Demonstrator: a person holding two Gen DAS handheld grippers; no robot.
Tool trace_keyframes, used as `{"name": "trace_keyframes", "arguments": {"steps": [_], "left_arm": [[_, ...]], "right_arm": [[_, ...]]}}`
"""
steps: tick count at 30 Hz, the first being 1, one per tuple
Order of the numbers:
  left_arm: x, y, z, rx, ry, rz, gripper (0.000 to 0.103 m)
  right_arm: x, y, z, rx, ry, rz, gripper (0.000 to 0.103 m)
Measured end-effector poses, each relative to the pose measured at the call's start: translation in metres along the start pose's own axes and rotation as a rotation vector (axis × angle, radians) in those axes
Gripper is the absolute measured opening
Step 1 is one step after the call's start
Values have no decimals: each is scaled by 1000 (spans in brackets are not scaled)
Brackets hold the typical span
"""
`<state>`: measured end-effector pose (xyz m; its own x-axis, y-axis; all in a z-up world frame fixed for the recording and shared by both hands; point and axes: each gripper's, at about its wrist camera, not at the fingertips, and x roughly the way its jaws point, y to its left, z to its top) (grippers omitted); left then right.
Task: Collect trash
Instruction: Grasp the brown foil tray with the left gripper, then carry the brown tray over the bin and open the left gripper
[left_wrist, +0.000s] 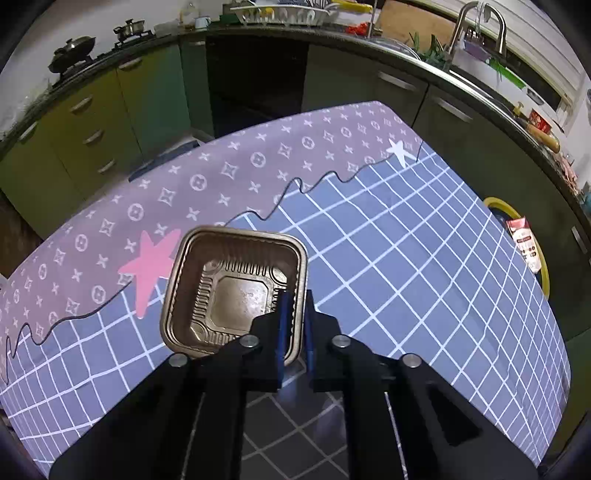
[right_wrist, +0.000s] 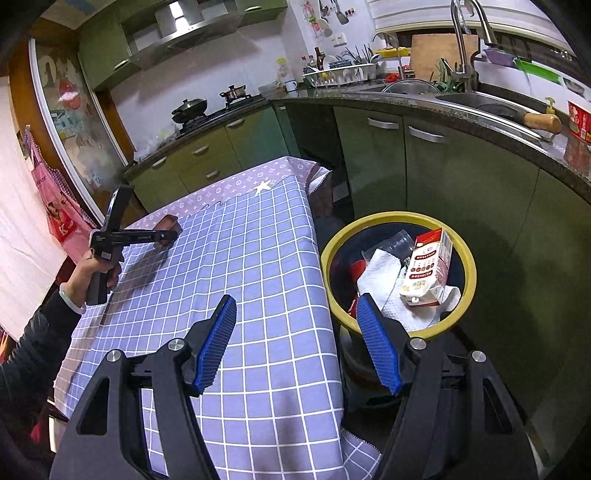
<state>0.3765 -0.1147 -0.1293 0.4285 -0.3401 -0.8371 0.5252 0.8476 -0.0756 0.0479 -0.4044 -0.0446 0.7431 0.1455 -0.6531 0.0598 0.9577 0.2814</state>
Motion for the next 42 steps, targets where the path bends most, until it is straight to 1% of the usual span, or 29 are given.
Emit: {"name": "trace_keyframes", "arguments": {"steps": [6, 13, 18, 19, 22, 24, 25, 26, 28, 31, 33, 34, 36, 40, 42], "left_arm": [[-20, -11, -1, 14, -39, -7, 5], [-59, -56, 6, 90, -94, -53, 5], [-89, -114, 14, 170, -125, -143, 5], [-95, -131, 17, 195, -126, -170, 5], [-103, -170, 23, 243, -118, -246, 5], [-103, -204, 28, 278, -103, -304, 5], [-101, -223, 31, 294, -93, -341, 5], [-99, -236, 33, 306, -85, -361, 5], [-90, -271, 36, 345, -76, -391, 5], [-68, -312, 43, 358, -47, -437, 5], [-51, -334, 46, 366, -35, -440, 5], [-37, -346, 49, 360, -18, -442, 5], [-13, -359, 52, 338, 16, -441, 5], [40, -372, 57, 273, 89, -422, 5], [57, -376, 57, 258, 120, -413, 5]], "right_arm": [[-6, -1, 0, 4, -14, 7, 67], [-20, -10, -2, 30, -49, 11, 67], [-42, -27, -5, 53, -88, -18, 67], [-48, -32, -6, 60, -100, -26, 67], [-67, -48, -11, 85, -133, -53, 67], [-79, -59, -15, 106, -151, -63, 67], [-85, -66, -18, 119, -163, -71, 67], [-90, -72, -20, 129, -171, -77, 67], [-97, -81, -24, 143, -181, -85, 67], [-108, -97, -31, 164, -198, -89, 67], [-112, -106, -34, 177, -205, -82, 67], [-114, -109, -36, 183, -206, -79, 67], [-117, -118, -39, 197, -213, -75, 67], [-125, -136, -47, 232, -227, -70, 67], [-128, -142, -50, 251, -231, -70, 68]]}}
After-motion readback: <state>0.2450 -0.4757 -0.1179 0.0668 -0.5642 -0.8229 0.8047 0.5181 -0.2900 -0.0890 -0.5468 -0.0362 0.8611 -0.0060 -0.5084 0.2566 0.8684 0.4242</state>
